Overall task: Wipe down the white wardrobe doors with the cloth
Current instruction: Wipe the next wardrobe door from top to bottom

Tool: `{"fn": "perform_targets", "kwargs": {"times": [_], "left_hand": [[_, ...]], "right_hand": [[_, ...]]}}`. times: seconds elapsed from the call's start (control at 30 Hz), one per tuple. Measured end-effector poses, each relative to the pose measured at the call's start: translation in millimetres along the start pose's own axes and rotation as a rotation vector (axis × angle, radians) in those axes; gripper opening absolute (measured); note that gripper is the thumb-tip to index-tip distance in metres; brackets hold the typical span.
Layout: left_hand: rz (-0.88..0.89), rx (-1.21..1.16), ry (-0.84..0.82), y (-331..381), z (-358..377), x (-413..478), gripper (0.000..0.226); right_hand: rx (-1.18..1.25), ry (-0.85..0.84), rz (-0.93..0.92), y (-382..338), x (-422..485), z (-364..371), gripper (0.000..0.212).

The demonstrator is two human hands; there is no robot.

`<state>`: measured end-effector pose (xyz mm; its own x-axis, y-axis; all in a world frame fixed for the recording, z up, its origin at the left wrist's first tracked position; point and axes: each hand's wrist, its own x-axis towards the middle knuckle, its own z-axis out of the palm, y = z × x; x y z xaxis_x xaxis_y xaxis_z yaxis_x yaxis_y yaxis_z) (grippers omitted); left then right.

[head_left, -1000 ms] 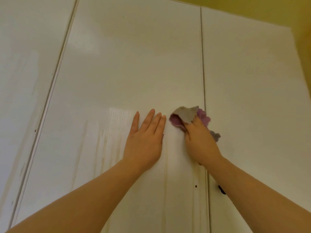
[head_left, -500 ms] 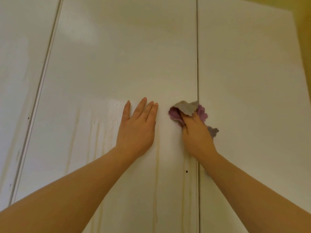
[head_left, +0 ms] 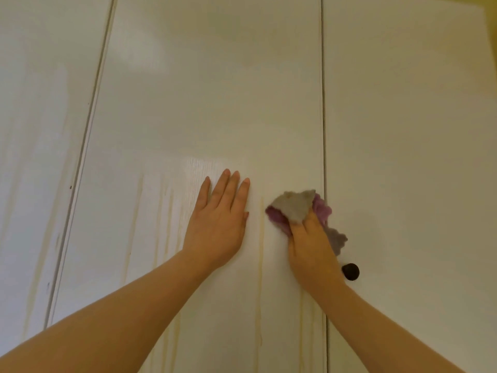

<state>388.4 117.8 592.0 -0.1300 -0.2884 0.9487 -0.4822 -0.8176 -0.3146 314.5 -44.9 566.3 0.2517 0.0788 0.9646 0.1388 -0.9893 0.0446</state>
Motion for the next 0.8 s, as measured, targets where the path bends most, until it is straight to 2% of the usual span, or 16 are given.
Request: {"fn": "perform_targets", "kwargs": {"times": [0.1, 0.23, 0.3, 0.37, 0.43, 0.5, 0.6, 0.63, 0.7, 0.8], "left_hand": [[0.039, 0.024, 0.005, -11.0, -3.2, 0.0, 0.053], [0.023, 0.017, 0.042, -24.5, -7.0, 1.9, 0.051], [0.029, 0.01, 0.058, -30.2, -6.7, -0.6, 0.05], [0.05, -0.016, 0.076, -35.5, -6.6, -3.5, 0.048], [0.086, -0.031, 0.091, -41.1, -7.7, -5.7, 0.047], [0.116, -0.015, 0.106, -48.7, -9.3, -7.1, 0.047], [0.114, -0.006, 0.109, -60.8, -8.5, -12.2, 0.045], [0.102, -0.01, 0.103, -64.4, -7.7, -14.7, 0.045], [0.074, -0.028, 0.085, -74.2, -6.8, -20.9, 0.045], [0.044, -0.012, 0.054, -89.7, -9.5, -27.8, 0.048]], "right_hand": [[-0.025, 0.034, -0.038, 7.5, 14.4, -7.8, 0.047], [-0.076, 0.102, 0.184, -11.0, 64.0, -13.1, 0.05], [-0.09, 0.123, 0.074, -37.4, 56.0, 1.9, 0.044], [-0.042, 0.034, -0.111, -48.6, 29.4, 21.8, 0.044], [-0.102, -0.026, -0.194, -41.6, 26.9, 22.2, 0.047], [-0.1, 0.004, -0.112, -36.3, 50.3, 13.1, 0.048], [-0.065, 0.101, 0.137, -48.2, 83.6, 8.6, 0.046], [-0.086, 0.106, 0.128, -59.7, 81.6, 12.7, 0.051], [-0.135, 0.035, -0.041, -78.5, 60.7, 30.3, 0.059], [-0.197, -0.018, -0.198, -75.9, 51.2, 35.0, 0.057]]}}
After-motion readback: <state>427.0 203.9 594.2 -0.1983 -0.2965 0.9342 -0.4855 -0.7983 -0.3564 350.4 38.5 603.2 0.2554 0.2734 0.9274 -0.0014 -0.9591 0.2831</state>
